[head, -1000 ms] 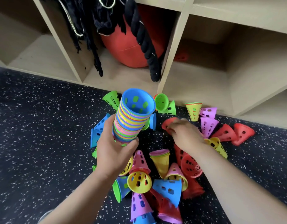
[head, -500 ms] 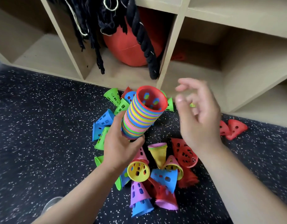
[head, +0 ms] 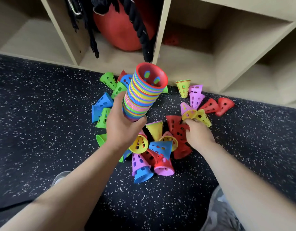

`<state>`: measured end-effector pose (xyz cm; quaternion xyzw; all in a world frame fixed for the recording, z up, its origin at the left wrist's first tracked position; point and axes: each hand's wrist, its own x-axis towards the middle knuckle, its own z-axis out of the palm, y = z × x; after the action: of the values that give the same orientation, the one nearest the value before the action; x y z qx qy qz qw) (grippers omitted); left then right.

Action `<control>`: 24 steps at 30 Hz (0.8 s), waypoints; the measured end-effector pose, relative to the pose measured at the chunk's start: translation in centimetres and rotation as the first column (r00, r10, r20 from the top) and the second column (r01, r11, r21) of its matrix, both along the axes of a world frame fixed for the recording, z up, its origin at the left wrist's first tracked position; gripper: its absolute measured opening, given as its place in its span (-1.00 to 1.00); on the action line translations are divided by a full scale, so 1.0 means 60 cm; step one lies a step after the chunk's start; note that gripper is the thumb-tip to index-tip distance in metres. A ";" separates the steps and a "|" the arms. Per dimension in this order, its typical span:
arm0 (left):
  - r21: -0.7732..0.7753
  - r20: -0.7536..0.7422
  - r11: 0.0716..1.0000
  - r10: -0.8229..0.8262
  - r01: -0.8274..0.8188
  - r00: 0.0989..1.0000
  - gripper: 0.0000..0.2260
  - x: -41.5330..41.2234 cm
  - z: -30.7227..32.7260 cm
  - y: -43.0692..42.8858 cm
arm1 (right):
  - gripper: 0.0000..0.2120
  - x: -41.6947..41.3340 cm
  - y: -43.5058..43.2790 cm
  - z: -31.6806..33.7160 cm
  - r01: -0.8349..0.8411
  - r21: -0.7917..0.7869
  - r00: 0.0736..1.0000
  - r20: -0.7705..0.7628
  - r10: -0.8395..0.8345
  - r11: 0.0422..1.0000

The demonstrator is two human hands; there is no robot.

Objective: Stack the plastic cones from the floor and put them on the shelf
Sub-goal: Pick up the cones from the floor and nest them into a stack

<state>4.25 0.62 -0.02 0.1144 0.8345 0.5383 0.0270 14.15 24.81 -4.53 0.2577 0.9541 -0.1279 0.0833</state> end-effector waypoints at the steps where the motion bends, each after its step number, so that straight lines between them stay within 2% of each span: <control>1: 0.009 -0.001 1.000 -0.003 0.003 1.000 -0.32 0.003 0.002 -0.001 | -0.69 0.002 -0.002 0.003 0.045 0.000 0.996 -0.080 -0.044 0.999; 3: 0.019 -0.001 1.000 -0.012 0.012 1.000 -0.32 0.010 0.005 -0.003 | -0.76 0.005 -0.004 0.022 0.149 -0.048 0.945 -0.287 -0.157 0.988; 4: 0.018 -0.007 1.000 -0.018 0.018 1.000 -0.32 0.013 0.005 -0.004 | -0.78 0.003 -0.005 0.042 0.209 -0.091 0.886 -0.403 -0.228 0.974; 6: 0.012 -0.018 1.000 -0.026 0.026 0.999 -0.32 0.019 0.003 -0.008 | -0.86 -0.010 -0.013 0.102 0.307 -0.277 0.693 -0.590 -0.414 0.910; 7: 0.009 -0.017 1.000 -0.030 0.030 0.999 -0.32 0.022 0.002 -0.010 | -0.89 -0.019 -0.019 0.138 0.311 -0.406 0.582 -0.633 -0.510 0.859; 9: -0.004 -0.015 0.999 -0.039 0.038 0.999 -0.33 0.029 0.001 -0.011 | -0.90 -0.036 -0.037 0.218 0.197 -0.624 0.372 -0.665 -0.647 0.756; 10: -0.011 -0.014 0.999 -0.042 0.042 0.999 -0.33 0.032 0.001 -0.012 | -0.89 -0.041 -0.048 0.253 0.118 -0.677 0.307 -0.671 -0.675 0.727; 11: -0.016 -0.011 0.999 -0.048 0.048 0.999 -0.33 0.037 0.001 -0.011 | -0.87 -0.044 -0.061 0.285 0.044 -0.701 0.286 -0.674 -0.681 0.712; 13: -0.025 -0.016 0.998 -0.065 0.065 0.998 -0.33 0.043 0.002 -0.011 | -0.83 -0.049 -0.089 0.321 -0.035 -0.678 0.354 -0.695 -0.626 0.734; 15: -0.020 -0.043 0.996 -0.093 0.092 0.995 -0.33 0.052 0.006 -0.008 | -0.80 -0.048 -0.107 0.327 -0.065 -0.574 0.513 -0.721 -0.466 0.817; 17: -0.013 -0.048 0.994 -0.107 0.107 0.993 -0.35 0.058 0.010 -0.004 | -0.78 -0.040 -0.114 0.310 -0.112 -0.512 0.664 -0.676 -0.319 0.852; 18: -0.013 -0.041 0.994 -0.110 0.110 0.993 -0.36 0.060 0.012 -0.002 | -0.76 -0.034 -0.113 0.299 -0.106 -0.482 0.679 -0.674 -0.291 0.870; 19: -0.009 -0.033 0.994 -0.109 0.109 0.994 -0.35 0.062 0.013 0.000 | -0.75 -0.028 -0.108 0.286 -0.077 -0.445 0.648 -0.702 -0.294 0.892; 21: 0.001 -0.018 0.996 -0.093 0.093 0.996 -0.33 0.063 0.013 0.001 | -0.80 -0.012 -0.094 0.263 0.044 -0.470 0.483 -0.763 -0.430 0.882; 22: 0.006 -0.013 0.997 -0.080 0.080 0.997 -0.32 0.063 0.013 0.001 | -0.82 -0.003 -0.081 0.243 0.130 -0.515 0.436 -0.738 -0.515 0.848; 23: 0.013 -0.009 0.998 -0.069 0.069 0.998 -0.32 0.064 0.012 0.001 | -0.83 0.009 -0.068 0.217 0.231 -0.512 0.470 -0.686 -0.556 0.827; 24: 0.019 -0.002 0.998 -0.057 0.057 0.998 -0.32 0.065 0.012 0.001 | -0.83 0.026 -0.057 0.185 0.322 -0.444 0.597 -0.591 -0.544 0.836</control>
<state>8.14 0.67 0.71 0.1390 0.8258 0.5451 0.0408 15.71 21.40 6.59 0.4012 0.7900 -0.3703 -0.2789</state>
